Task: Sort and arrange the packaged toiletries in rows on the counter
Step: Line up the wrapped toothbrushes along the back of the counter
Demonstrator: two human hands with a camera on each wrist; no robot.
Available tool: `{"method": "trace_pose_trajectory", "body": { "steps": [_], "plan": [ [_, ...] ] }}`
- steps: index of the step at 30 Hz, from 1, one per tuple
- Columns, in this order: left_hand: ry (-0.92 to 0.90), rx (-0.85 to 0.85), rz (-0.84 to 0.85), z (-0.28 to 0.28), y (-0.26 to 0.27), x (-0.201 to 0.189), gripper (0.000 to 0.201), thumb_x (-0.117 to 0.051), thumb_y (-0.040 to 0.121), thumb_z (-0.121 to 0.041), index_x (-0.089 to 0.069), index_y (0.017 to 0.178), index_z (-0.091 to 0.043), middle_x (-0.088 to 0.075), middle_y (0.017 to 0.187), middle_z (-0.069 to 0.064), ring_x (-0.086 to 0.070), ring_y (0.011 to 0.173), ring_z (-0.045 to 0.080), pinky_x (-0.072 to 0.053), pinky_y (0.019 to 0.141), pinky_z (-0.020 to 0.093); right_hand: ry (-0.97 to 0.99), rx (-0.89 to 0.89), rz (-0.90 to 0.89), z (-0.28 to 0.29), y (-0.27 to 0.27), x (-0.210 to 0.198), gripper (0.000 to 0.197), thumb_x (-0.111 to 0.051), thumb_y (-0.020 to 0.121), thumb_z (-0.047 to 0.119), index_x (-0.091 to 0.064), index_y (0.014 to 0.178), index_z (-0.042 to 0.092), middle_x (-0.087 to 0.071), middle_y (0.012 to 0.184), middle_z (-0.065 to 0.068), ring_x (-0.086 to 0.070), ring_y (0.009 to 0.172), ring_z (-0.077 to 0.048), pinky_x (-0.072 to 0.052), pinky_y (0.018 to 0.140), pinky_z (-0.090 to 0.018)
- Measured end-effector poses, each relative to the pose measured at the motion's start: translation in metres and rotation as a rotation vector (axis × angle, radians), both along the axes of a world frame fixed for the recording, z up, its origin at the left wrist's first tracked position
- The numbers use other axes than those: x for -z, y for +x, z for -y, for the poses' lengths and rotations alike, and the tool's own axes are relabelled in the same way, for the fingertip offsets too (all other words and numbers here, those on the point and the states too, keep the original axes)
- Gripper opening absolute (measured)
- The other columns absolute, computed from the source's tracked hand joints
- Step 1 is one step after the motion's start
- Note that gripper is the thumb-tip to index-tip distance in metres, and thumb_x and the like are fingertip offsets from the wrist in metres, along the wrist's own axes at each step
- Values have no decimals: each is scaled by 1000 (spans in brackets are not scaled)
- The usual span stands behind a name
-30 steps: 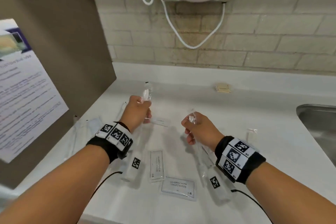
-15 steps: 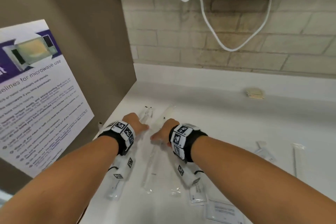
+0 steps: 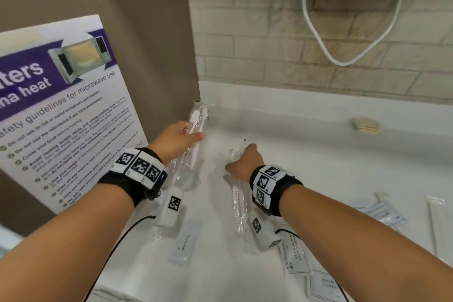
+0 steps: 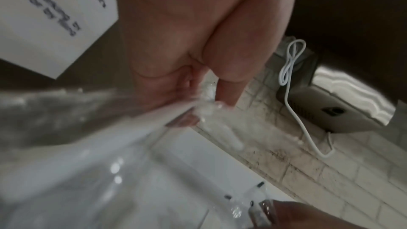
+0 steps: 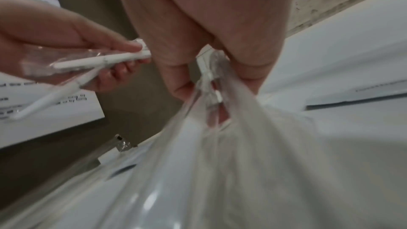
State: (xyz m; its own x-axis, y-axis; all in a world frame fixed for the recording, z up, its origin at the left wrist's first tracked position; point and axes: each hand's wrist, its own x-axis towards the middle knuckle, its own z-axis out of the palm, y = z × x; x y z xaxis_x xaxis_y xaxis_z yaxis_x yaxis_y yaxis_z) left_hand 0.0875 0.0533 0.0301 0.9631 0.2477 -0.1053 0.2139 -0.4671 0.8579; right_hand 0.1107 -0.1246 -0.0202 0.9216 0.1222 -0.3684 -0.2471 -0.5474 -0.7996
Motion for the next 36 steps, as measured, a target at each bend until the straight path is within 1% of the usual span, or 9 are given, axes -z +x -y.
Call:
{"method": "trace_pose_trajectory", "body": {
  "steps": [4,9,13,19,22,25,28,32,36],
  "plan": [
    [-6,-45,47,-8,-14,-5,46,-65,87,-34,-54,116,-1,-57,90,7,-56,73,18,-47,63,27,112,-22,56,-23,-8,-8,71,-71,69,23,-33,127,11,-59,113,-12,-65,95,-31,-54,71,-36],
    [-60,-83,152,-16,-30,-22,30,-66,87,-24,-59,115,-13,-68,108,10,-66,99,29,-53,91,45,-68,-392,34,-78,-35,-2,65,-79,71,31,-45,122,9,-61,97,-10,-58,68,-21,-47,54,-27],
    [-28,-92,180,-26,-40,-30,33,-65,88,-23,-58,119,-15,-68,109,4,-65,99,22,-51,94,42,-210,-451,88,-118,-42,2,71,-79,68,49,-51,120,9,-60,108,-9,-61,93,-26,-54,79,-36],
    [-61,-108,179,-36,-47,-27,29,-64,89,-23,-57,116,-16,-68,108,3,-65,99,21,-51,95,46,-404,-538,168,-155,-38,10,57,-73,66,56,-61,108,19,-65,94,0,-56,74,-20,-50,66,-28],
    [-53,-112,181,-38,-46,-26,28,-64,88,-24,-58,114,-15,-68,108,7,-66,99,26,-52,93,47,-424,-515,107,-146,-31,4,40,-72,78,38,-58,100,8,-59,89,-3,-58,80,-19,-52,70,-27],
    [-50,-107,195,-35,-42,-22,26,-65,87,-25,-59,110,-15,-68,107,10,-65,99,29,-52,92,48,-389,-413,114,-126,-20,1,32,-72,79,29,-46,72,11,-48,70,0,-52,69,-17,-41,50,-23],
    [-31,-76,199,-27,-33,-18,29,-66,85,-29,-59,109,-12,-67,109,15,-65,100,34,-51,91,52,-346,-321,96,-98,-10,-3,27,-72,76,27,-51,82,10,-51,70,-1,-56,75,-21,-43,51,-23],
    [-34,-12,173,-2,-11,-12,35,-66,85,-30,-56,107,-5,-64,100,17,-60,83,31,-51,82,46,-227,-195,61,-46,11,-13,26,-70,68,23,-65,86,5,-69,80,-11,-64,69,-25,-57,68,-34],
    [-70,65,140,34,17,-5,32,-67,85,-26,-56,105,-3,-55,90,7,-52,78,20,-45,72,37,-63,-41,64,19,31,-32,18,-69,72,10,-66,86,0,-71,76,-16,-64,62,-23,-49,55,-30]
  ]
}}
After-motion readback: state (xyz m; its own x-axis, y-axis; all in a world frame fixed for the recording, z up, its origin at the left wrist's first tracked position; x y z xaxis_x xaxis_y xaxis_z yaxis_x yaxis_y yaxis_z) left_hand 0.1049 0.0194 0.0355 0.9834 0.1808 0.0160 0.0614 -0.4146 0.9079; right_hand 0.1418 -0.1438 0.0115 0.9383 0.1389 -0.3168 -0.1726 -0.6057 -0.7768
